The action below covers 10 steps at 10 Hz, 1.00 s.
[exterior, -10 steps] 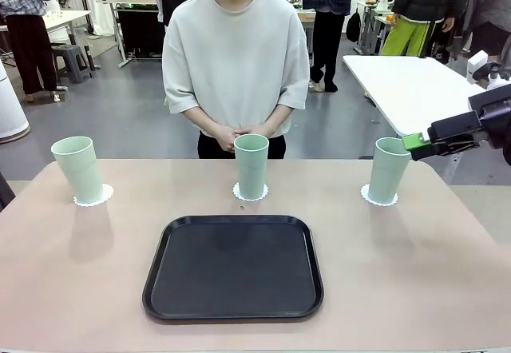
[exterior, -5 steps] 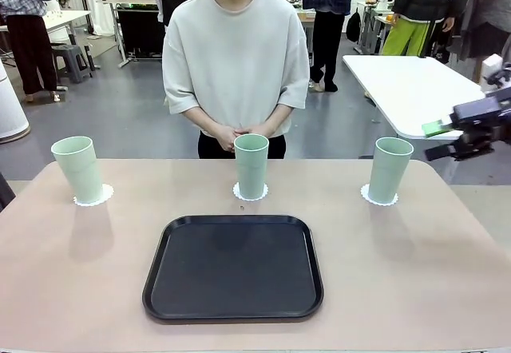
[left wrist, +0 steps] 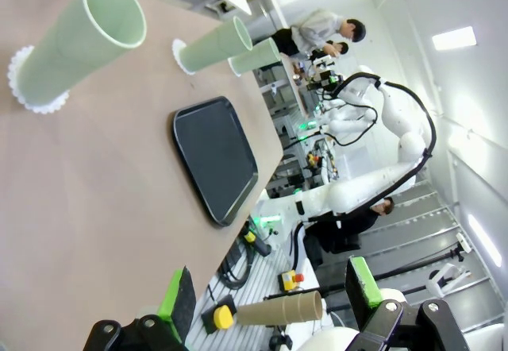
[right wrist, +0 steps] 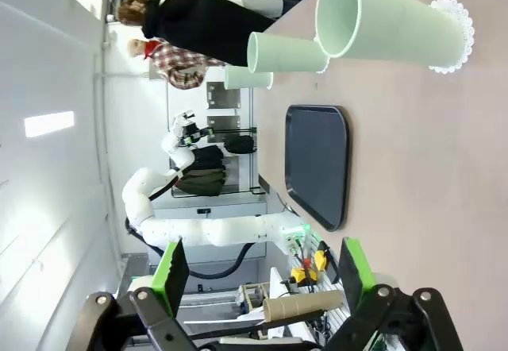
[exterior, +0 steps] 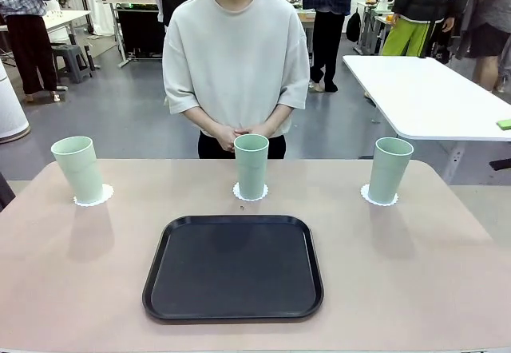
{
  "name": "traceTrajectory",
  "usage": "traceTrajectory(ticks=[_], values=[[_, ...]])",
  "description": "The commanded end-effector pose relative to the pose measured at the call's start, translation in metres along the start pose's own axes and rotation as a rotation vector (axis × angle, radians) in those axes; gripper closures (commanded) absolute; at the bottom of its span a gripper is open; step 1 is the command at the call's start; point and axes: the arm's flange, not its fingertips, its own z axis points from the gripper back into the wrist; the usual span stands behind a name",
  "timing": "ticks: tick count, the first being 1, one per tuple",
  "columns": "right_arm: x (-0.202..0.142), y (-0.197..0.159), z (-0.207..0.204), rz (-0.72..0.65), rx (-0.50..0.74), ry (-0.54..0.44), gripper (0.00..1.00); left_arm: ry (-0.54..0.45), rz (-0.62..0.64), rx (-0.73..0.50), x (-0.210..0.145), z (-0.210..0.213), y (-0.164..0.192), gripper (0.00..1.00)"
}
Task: Place coasters on the table and set cups on them.
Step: Take one Reusable plastic cup from the Flat Tray and place it on a coaster set by the human.
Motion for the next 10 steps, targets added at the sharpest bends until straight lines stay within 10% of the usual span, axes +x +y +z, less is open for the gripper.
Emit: traceTrajectory(ticks=[1,10], values=[[0.001,0.010,0.005,0.012,0.081,-0.003,0.00,-0.020,0.012,0.004,0.003,-0.001,-0.003,0.00],[-0.008,0.009,0.009,0.015,0.084,0.007,0.00,-0.020,0.012,0.004,0.003,-0.001,-0.003,0.00]])
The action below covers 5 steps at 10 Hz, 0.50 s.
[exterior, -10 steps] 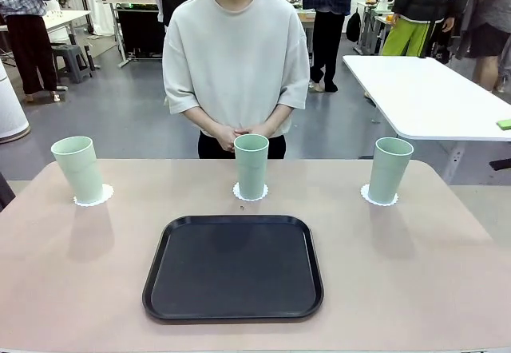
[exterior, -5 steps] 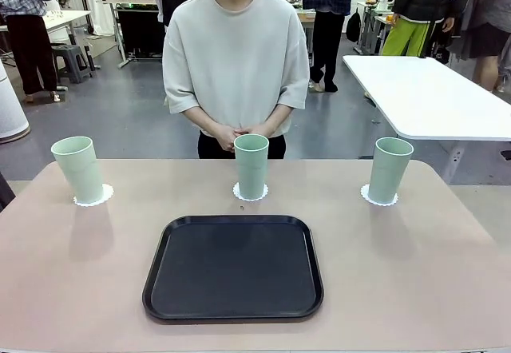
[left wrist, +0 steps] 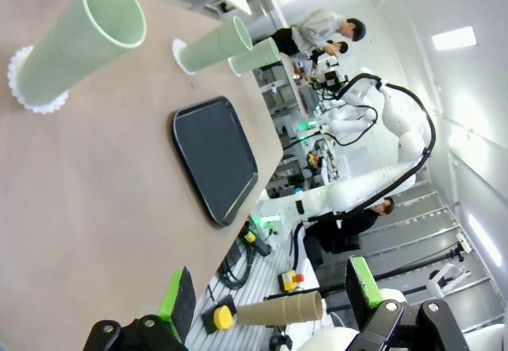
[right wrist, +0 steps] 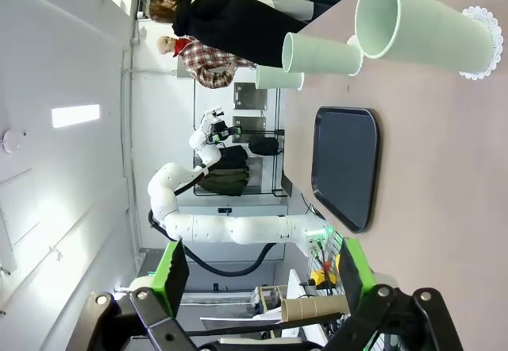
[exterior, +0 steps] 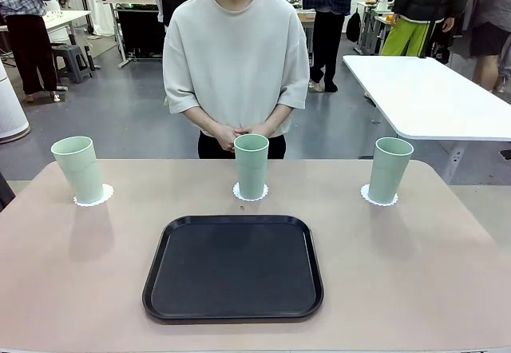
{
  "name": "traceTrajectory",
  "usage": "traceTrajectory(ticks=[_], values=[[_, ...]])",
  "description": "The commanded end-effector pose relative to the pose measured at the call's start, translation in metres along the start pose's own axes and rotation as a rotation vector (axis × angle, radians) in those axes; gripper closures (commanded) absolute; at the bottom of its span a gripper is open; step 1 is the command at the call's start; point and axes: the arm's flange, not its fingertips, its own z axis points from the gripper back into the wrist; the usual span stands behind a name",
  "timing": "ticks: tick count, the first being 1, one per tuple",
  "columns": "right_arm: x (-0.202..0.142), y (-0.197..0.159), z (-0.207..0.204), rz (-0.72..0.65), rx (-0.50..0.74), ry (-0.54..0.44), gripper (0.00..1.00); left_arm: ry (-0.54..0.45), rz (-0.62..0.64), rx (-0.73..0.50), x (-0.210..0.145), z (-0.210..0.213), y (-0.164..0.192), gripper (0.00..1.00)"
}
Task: Place coasters on the table and set cups on them.
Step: Take one Reusable plastic cup from the Flat Tray and place it on a coaster set by the human.
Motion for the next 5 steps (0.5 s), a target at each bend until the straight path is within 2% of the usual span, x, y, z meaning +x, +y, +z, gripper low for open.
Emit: traceTrajectory(ticks=[1,5], values=[[-0.0013,0.0001,0.0009,-0.004,-0.002,0.018,0.00,-0.020,0.012,0.004,0.0026,-0.0008,-0.0032,0.00],[-0.0013,0.0001,0.0009,-0.004,-0.002,0.018,0.00,-0.020,0.012,0.004,0.0026,-0.0008,-0.0032,0.00]])
